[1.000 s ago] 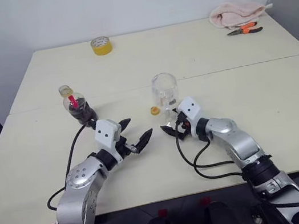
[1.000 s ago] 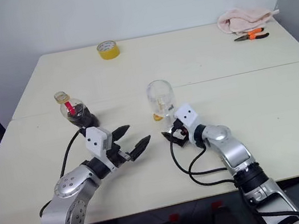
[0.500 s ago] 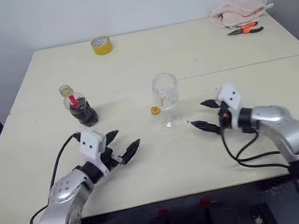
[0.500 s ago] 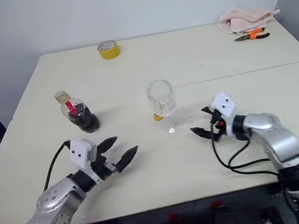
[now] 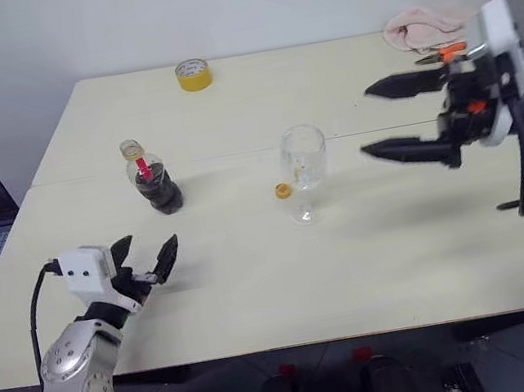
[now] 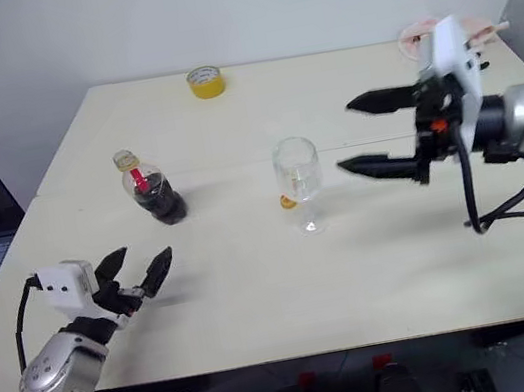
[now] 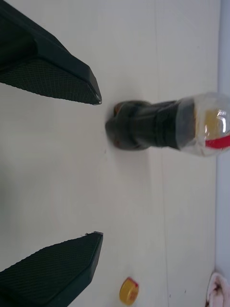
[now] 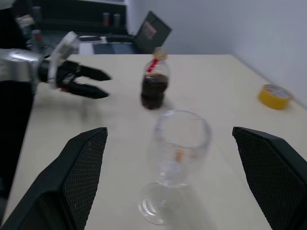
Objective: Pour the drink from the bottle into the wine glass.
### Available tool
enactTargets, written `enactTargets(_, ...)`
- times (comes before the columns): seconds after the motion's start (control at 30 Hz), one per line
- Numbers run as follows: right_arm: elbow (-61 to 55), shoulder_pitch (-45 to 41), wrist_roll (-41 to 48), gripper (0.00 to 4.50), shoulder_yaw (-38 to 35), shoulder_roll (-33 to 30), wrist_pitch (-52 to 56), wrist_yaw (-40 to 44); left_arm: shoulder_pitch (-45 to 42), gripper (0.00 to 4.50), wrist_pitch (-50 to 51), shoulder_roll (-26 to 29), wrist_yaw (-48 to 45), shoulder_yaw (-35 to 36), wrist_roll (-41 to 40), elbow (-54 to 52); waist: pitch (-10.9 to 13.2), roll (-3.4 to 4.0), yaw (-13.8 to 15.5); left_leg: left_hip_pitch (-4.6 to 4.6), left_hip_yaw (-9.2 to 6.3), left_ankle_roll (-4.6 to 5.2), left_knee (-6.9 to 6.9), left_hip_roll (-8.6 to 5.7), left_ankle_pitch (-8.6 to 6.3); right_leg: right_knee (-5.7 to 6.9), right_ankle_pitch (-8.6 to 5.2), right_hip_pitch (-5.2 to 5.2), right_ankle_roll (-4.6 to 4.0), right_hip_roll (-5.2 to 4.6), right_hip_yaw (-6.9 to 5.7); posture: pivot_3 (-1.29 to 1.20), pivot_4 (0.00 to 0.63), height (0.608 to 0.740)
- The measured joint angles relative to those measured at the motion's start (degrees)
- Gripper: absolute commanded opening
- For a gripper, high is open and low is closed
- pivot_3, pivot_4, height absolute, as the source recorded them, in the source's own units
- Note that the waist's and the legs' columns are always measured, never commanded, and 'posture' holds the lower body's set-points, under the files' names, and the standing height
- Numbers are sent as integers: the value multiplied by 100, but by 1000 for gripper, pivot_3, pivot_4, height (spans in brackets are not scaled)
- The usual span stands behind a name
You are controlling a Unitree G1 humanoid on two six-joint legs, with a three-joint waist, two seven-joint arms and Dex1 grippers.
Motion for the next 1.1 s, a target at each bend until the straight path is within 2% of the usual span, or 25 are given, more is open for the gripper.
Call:
enactTargets(0.33, -35, 6, -66, 4457, 142, -126, 23, -72, -696, 4500, -70, 97, 326, -230, 436, 573, 1, -1, 17, 0, 4, 0, -6, 2, 0, 5, 0, -8, 0, 2, 2, 0, 150, 740)
enactTargets(0.6, -40, 30, -210, 4457, 482, -66, -51, -123, -1742, 4500, -518, 48, 457, -458, 765, 1806, 2, -4, 10, 0, 3, -1, -3, 1, 0, 9, 0, -9, 0, 1, -1, 0, 150, 740)
enactTargets(1.1, -183, 4, -233, 4457, 519, 75, -69, -262, -2892, 4500, -1430, 49, 422, -710, 1174, 3723, 5, -9, -10, -1, -1, -2, -1, 0, 1, 11, 0, -10, 0, 1, -6, 0, 150, 740)
